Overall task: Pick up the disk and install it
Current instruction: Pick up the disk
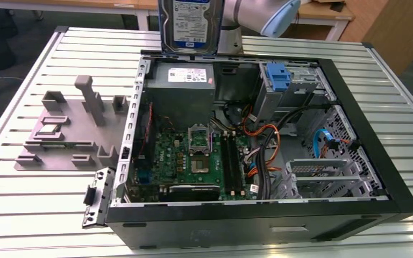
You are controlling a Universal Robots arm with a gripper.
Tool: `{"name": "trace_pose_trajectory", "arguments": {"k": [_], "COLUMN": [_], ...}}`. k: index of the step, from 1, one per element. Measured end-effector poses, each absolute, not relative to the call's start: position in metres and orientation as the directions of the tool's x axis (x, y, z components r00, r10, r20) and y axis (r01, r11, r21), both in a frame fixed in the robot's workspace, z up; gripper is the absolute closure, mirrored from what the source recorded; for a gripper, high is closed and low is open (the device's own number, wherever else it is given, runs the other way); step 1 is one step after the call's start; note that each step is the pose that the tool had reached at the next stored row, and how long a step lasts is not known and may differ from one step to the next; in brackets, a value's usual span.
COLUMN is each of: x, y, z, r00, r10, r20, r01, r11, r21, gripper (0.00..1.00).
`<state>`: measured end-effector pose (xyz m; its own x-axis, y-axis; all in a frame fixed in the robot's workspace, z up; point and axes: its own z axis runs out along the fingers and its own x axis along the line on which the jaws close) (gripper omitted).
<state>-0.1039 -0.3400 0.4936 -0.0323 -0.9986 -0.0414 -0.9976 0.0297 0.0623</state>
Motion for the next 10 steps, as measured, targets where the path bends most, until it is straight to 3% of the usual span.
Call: {"name": "trace_pose_trajectory", "arguments": {"k": [10], "x": [-0.0944], "y": [-0.34], "z": [0.4935], "r00": [-0.032], "r10": [-0.999], "r20": [-0.041], "r01": [-0.998], "r11": [0.03], "r21": [0.062], "gripper": [0.65]}}
